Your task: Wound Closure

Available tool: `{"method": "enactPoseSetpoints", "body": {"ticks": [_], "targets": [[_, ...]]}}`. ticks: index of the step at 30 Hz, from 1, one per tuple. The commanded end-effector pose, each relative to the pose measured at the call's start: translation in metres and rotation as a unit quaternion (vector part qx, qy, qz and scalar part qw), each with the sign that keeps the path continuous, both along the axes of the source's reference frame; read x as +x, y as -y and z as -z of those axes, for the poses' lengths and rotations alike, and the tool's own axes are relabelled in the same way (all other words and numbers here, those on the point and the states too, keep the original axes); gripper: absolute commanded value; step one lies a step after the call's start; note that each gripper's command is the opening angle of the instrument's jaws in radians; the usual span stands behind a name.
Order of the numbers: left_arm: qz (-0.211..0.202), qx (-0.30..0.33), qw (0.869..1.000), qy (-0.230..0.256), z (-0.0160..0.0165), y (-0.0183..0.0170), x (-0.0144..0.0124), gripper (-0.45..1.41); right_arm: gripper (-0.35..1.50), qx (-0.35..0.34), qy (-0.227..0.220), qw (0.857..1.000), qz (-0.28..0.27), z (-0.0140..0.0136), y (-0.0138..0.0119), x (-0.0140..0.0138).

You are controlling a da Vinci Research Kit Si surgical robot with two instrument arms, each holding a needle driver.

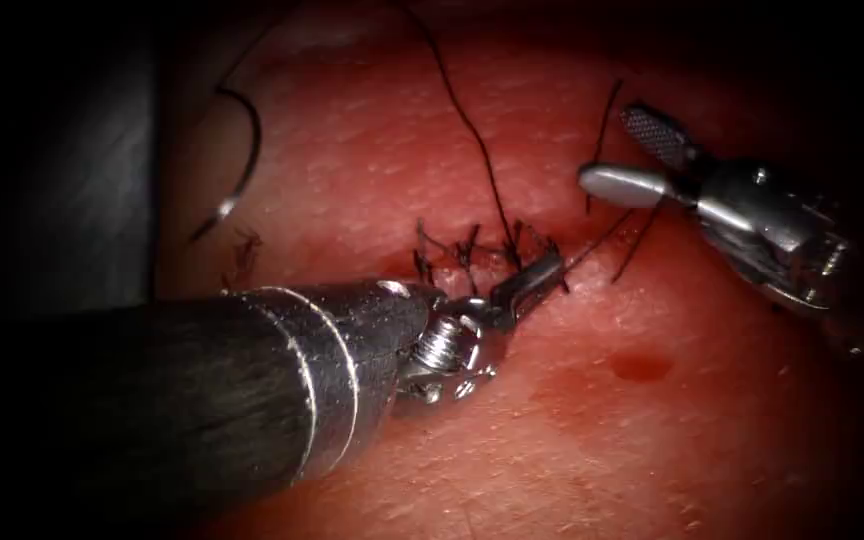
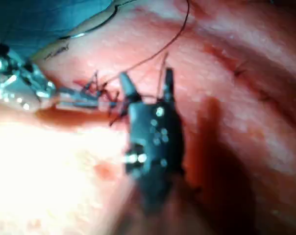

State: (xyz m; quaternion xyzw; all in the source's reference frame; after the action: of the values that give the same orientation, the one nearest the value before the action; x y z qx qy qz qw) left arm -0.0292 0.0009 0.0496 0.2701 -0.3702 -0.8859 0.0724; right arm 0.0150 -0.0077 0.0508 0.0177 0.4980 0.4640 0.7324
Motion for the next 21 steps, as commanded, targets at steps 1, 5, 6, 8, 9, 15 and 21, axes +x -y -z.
{"method": "enactPoseSetpoints", "body": {"ticks": [1, 5, 6, 8, 9, 15, 21], "targets": [[-0.001, 0.001, 1.000, 0.001, -0.0006, 0.0001, -0.0006, -0.45, 0.56, 0.002, 0.001, 1.000, -0.001, -0.0007, 0.0006, 0.0010], [0.001, 0.000, 1.000, 0.002, -0.0006, -0.0004, -0.0005, -0.45, 0.54, 0.004, 0.010, 1.000, -0.007, -0.0015, -0.0002, 0.0019], [0.001, 0.000, 1.000, 0.003, -0.0006, -0.0005, -0.0005, -0.45, 0.54, 0.004, 0.011, 1.000, -0.008, -0.0016, -0.0003, 0.0021], [0.001, 0.001, 1.000, 0.003, -0.0006, -0.0005, -0.0005, -0.45, 0.54, 0.005, 0.015, 1.000, -0.011, -0.0018, -0.0006, 0.0023], [0.001, 0.001, 1.000, 0.003, -0.0007, -0.0006, -0.0005, -0.45, 0.52, 0.005, 0.016, 1.000, -0.012, -0.0019, -0.0007, 0.0024], [0.001, 0.001, 1.000, 0.003, -0.0006, -0.0007, -0.0004, -0.45, -0.35, 0.007, 0.025, 0.999, -0.019, -0.0025, -0.0012, 0.0037], [0.005, 0.003, 1.000, 0.003, -0.0011, -0.0021, 0.0013, -0.45, -0.35, -0.019, 0.064, 0.997, -0.031, -0.0020, -0.0001, 0.0029]]}}
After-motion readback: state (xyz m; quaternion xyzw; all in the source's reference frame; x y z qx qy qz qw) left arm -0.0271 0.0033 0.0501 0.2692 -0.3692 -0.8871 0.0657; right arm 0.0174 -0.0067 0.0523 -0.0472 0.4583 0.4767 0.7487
